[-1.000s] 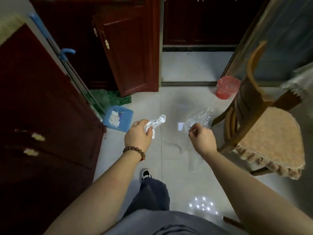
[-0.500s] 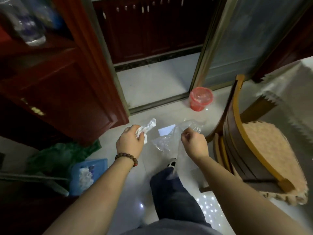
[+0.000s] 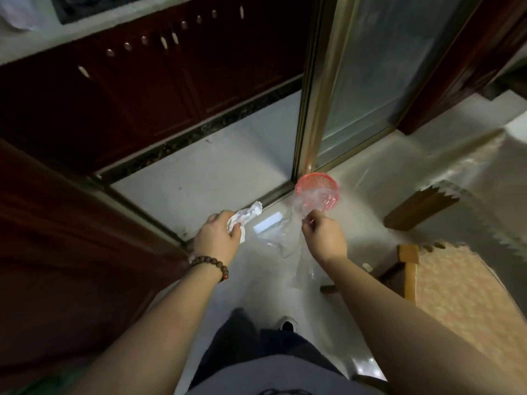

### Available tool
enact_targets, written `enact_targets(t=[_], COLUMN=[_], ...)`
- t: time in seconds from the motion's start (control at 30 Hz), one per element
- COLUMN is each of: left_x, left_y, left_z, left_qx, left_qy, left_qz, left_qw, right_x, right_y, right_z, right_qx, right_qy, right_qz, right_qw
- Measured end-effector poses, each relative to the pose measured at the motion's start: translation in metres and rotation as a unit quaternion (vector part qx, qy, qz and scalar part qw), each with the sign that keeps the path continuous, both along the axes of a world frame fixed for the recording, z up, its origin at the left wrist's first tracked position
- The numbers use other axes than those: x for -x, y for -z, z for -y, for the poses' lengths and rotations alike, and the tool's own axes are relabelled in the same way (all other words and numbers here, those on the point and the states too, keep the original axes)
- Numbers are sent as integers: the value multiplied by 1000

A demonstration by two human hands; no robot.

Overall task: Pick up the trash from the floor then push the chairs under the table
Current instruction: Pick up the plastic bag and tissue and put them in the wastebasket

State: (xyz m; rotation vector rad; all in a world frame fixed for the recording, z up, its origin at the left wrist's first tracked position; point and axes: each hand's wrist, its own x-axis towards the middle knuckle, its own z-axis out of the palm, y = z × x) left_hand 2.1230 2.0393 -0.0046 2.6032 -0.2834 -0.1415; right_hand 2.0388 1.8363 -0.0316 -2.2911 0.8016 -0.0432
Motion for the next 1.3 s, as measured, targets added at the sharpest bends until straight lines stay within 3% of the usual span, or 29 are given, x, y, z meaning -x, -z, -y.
enact_targets(t=[0.1,0.3,0.6,0.77,1.13,1.3], left_x=[-48,-164,-317,-352,-386,-402], left_y=[12,50,120,204,456,512], left_z=[33,101,203,258,334,363], left_qx=[-8,-1,-12,2,8,16], left_qy=[32,130,247,264,310,344], left_qz=[-6,-52,-77,-87,-61,-34], left_qw=[999,990,966,961,949,938], right_x=[-32,-107,-225,-255,-266,-295], right_y=[14,51,111,196,445,512], right_z=[23,75,153,200,294,314], right_qx=[3,103,-64,-102,50,-9], right_qy=[31,64,217,266,179,68], right_qz=[9,47,41,54,-14,-83], right_qw=[999,992,973,957,982,994])
